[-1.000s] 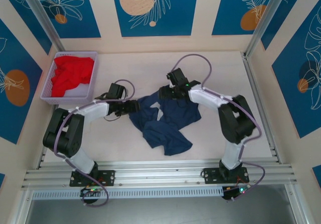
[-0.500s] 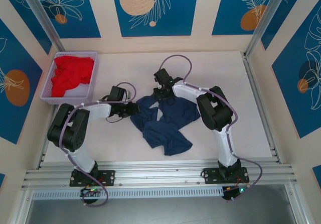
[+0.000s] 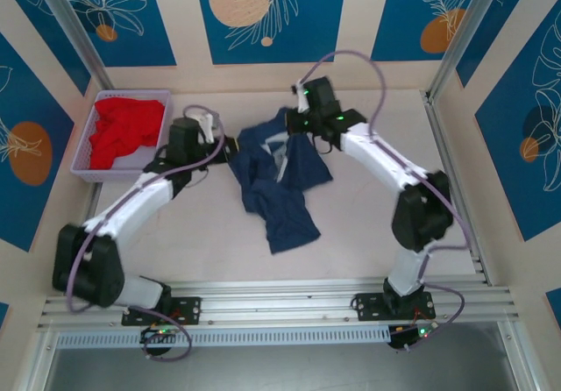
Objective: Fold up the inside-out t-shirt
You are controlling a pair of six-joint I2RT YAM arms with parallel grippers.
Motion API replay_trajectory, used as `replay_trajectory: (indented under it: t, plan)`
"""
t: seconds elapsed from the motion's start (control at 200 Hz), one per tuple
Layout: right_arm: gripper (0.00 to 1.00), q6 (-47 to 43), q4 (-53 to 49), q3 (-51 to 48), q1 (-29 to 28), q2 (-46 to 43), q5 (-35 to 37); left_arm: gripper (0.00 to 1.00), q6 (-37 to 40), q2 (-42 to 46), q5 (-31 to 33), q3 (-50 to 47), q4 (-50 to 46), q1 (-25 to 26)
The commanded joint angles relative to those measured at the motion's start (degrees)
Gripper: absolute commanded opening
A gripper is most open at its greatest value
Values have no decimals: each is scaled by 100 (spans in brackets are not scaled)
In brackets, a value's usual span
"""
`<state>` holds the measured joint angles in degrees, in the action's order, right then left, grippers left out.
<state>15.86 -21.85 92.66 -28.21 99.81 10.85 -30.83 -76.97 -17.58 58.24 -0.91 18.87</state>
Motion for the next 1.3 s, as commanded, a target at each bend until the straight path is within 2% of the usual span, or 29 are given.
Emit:
replay_trajectory:
  t: [0.0, 0.08, 0.27, 0.31, 0.43, 0.505, 0.555, 0.66, 0.8, 0.94, 1.11, 1.19, 1.245, 1.295]
  plan:
    - [0, -309, 295, -173, 52, -1006, -165, 0, 423, 754, -86, 92, -39, 31]
    - [0, -283, 332, -803, 58, -1678, -108, 0, 521, 1140, -319, -151, -141, 210]
    - [7, 412, 258, -3079, 63, -3212, 20, 16, 590, 1733, -638, -1442, -494, 981]
    - [12, 632, 198, -3641, 61, -3549, 31, 24, 594, 1823, -719, -1688, -564, 1181]
    - [42, 1244, -45, -5056, 45, -4486, 185, 49, 734, 2034, -570, -2122, -1029, 1624]
    - [51, 1462, -105, -5517, 10, -4828, 82, 54, 754, 2017, -279, -2176, -1250, 1663]
    - [53, 1552, -2, -5677, -45, -4908, -75, 56, 750, 1927, -99, -2135, -1321, 1663]
    - [53, 1610, 463, -5741, -344, -4644, -418, 57, 624, 1472, 176, -1906, -1473, 1693]
    - [54, 1443, 768, -5346, -782, -3646, -282, 58, 428, 867, 499, -1760, -1249, 2030]
    - [55, 1355, 1221, -4977, -868, -2578, -339, 59, 288, 254, 636, -1667, -861, 2366]
    - [54, 1410, 995, -4661, -924, -1579, -22, 59, 313, -479, 695, -1677, -419, 2712]
    - [48, 1399, 1045, -4628, -923, -1346, -29, 58, 386, -872, 680, -1531, -271, 2832]
    - [37, 1377, 1031, -4572, -913, -1299, 8, 54, 436, -1118, 707, -1413, -237, 2883]
    - [25, 1334, 937, -4498, -891, -1304, 88, 47, 477, -1299, 777, -1292, -305, 2894]
